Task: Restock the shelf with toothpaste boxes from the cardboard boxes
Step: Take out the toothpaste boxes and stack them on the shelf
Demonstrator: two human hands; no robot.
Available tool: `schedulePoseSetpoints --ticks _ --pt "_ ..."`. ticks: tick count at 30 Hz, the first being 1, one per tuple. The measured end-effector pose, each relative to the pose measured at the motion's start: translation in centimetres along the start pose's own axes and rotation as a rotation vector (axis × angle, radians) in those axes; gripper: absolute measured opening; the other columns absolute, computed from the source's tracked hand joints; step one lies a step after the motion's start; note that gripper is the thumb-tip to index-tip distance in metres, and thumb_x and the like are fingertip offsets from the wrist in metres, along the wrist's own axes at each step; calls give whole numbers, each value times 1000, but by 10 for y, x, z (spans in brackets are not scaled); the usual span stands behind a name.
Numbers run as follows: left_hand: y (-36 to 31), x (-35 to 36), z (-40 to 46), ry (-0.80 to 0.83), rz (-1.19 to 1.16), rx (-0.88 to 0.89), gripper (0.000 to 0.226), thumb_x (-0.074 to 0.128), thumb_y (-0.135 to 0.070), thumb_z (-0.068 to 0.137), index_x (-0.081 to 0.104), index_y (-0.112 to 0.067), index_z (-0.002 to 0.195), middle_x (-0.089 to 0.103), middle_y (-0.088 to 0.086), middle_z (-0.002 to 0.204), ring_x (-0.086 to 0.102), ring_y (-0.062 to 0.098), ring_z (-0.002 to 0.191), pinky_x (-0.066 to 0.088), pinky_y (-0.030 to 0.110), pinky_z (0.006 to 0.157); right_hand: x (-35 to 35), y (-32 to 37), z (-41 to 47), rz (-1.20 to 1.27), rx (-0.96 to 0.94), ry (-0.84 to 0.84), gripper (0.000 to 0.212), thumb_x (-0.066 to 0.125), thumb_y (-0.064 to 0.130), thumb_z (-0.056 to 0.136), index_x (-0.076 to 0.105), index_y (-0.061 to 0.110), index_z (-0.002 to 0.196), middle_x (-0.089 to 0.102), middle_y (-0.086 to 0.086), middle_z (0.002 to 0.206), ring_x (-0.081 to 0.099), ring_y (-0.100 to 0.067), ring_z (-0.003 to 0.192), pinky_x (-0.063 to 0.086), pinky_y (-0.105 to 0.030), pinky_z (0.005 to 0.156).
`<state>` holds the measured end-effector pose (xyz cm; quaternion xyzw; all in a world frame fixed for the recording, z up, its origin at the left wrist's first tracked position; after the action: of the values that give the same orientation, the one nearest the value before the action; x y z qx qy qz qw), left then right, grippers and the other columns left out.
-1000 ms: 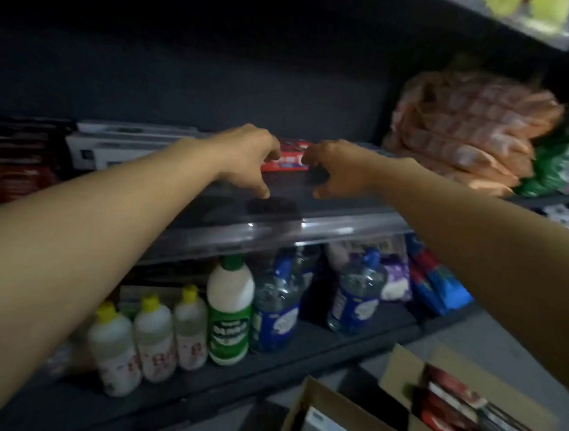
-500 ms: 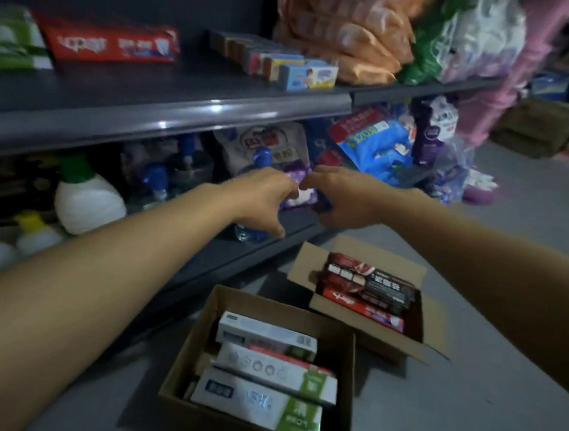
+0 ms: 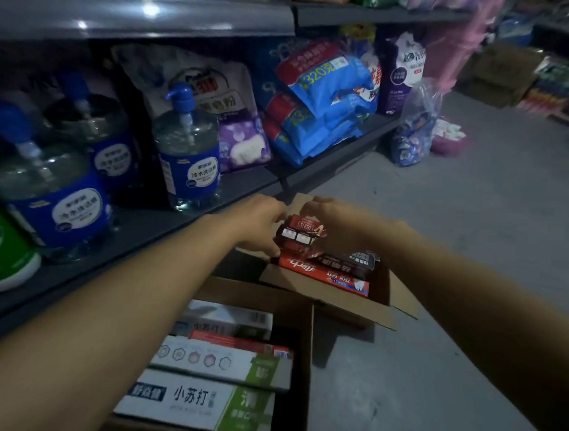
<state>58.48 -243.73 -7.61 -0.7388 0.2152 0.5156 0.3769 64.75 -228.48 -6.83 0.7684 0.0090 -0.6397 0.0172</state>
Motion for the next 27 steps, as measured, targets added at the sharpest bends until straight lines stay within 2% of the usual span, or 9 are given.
schedulePoseSetpoints --ticks 4,11,15,17,22,24,27 --pt "2 24 22 26 -50 -5 64 81 -27 70 53 -24 128 56 -1 125 54 18 114 48 40 95 31 -18 12 0 35 23 63 72 36 78 45 24 133 54 1 123 54 -21 110 48 -39 91" --pt "15 54 41 14 -101 -83 69 80 -23 74 49 -22 135 53 1 132 52 20 119 47 39 98 76 -38 34 -35 111 71 64 70 32 82 40 17 136 52 -7 126 54 -24 110 49 -37 86" --pt "22 61 43 24 -131 -86 57 78 -20 76 54 -22 127 58 0 124 55 18 112 47 34 91 87 -42 42 -44 147 69 63 70 29 83 40 13 136 52 -9 126 54 -26 112 48 -38 90" --pt "25 61 43 24 -133 -92 54 78 -20 76 55 -22 125 58 1 123 55 19 112 48 36 92 87 -43 46 -40 143 88 59 70 29 83 43 14 133 54 -9 123 55 -26 110 48 -37 89" --pt "30 46 39 -11 -119 -87 58 80 -21 74 55 -21 126 55 -2 126 53 17 116 45 33 94 65 -42 47 8 78 137 40 72 28 80 57 16 115 61 -5 106 58 -24 96 42 -29 73" --pt "32 33 35 -31 -142 -71 58 80 -22 73 55 -22 125 54 -7 122 51 13 114 43 29 91 46 -36 45 19 41 161 34 70 27 82 59 16 111 61 -4 102 57 -22 95 41 -29 74" --pt "36 10 25 -67 -133 -79 60 81 -22 72 54 -21 127 56 -4 121 55 16 111 47 34 93 16 -24 39 92 27 192 34 71 25 81 60 15 112 58 -1 102 56 -21 97 47 -33 82"
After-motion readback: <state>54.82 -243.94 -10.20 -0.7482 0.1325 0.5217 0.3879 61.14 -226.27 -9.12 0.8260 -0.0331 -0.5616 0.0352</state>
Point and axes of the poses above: each hand's wrist, its own z-axis towards the middle knuckle, its own x-axis out of the palm, y = z × x, the point moved 2 cm from there along z, towards the middle knuckle
